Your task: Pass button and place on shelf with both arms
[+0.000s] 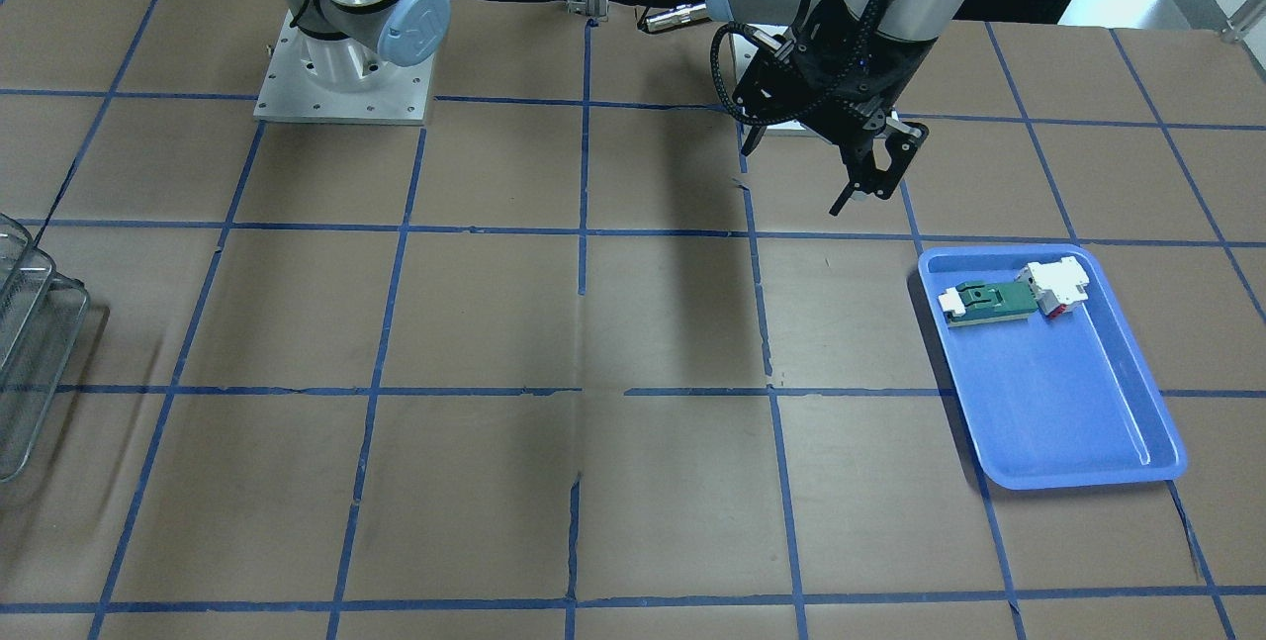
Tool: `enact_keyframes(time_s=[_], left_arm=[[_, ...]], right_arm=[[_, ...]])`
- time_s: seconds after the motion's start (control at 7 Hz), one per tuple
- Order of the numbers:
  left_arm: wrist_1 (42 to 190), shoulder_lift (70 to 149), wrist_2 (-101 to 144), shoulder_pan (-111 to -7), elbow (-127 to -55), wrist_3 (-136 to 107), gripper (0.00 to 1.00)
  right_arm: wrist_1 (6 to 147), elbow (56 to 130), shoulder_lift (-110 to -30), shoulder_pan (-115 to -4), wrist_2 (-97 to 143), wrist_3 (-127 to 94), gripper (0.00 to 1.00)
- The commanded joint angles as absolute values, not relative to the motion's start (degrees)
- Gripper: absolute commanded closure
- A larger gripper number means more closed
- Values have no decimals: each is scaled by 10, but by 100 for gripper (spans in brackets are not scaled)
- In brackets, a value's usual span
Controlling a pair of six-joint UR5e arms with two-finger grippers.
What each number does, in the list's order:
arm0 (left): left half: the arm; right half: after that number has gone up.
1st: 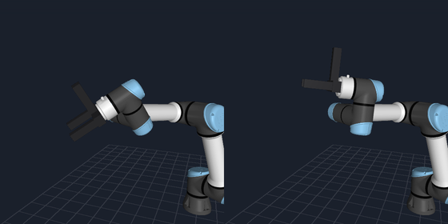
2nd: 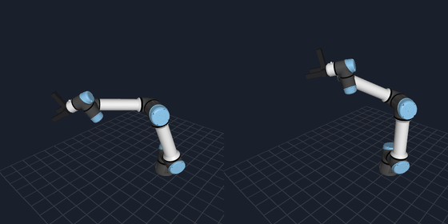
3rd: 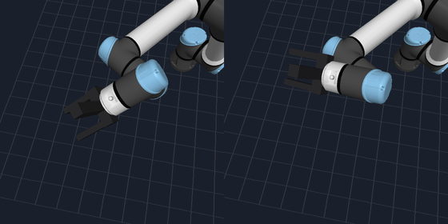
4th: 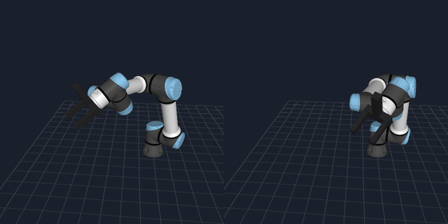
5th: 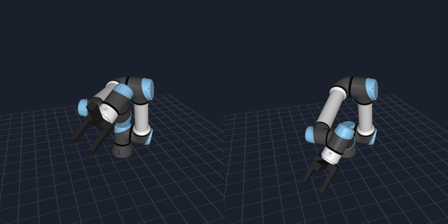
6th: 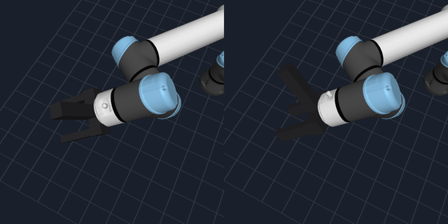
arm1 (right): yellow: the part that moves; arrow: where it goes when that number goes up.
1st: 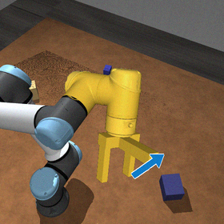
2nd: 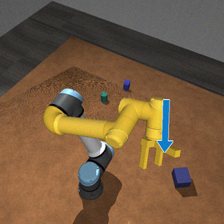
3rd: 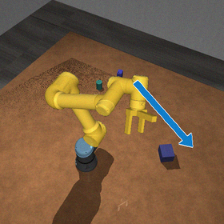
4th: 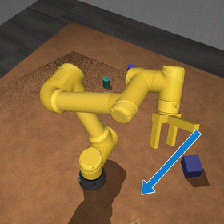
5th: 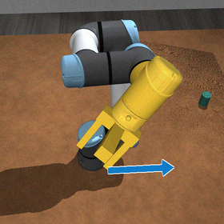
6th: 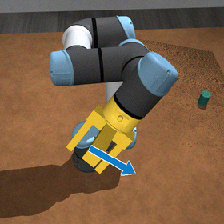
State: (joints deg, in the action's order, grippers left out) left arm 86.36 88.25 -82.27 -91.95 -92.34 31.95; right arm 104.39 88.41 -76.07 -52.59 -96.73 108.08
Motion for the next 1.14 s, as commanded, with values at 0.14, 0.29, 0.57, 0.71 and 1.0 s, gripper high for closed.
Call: enact_keyframes(time_s=[0.14,0.29,0.57,0.71,1.0], left_arm=[[871,886,-866,-909,-913,134,0],[872,884,-896,-911,-912,47,0],[878,882,-896,-913,-914,33,0],[877,876,-896,-914,-918,38,0],[877,875,-894,-914,-913,38,0]], right_arm=[[1050,883,-732,-516,-967,1092,87],[1048,883,-734,-514,-966,1092,51],[1046,884,-754,-514,-956,1089,28],[1039,885,-777,-519,-956,1083,21],[963,892,-845,-567,-947,962,12]])
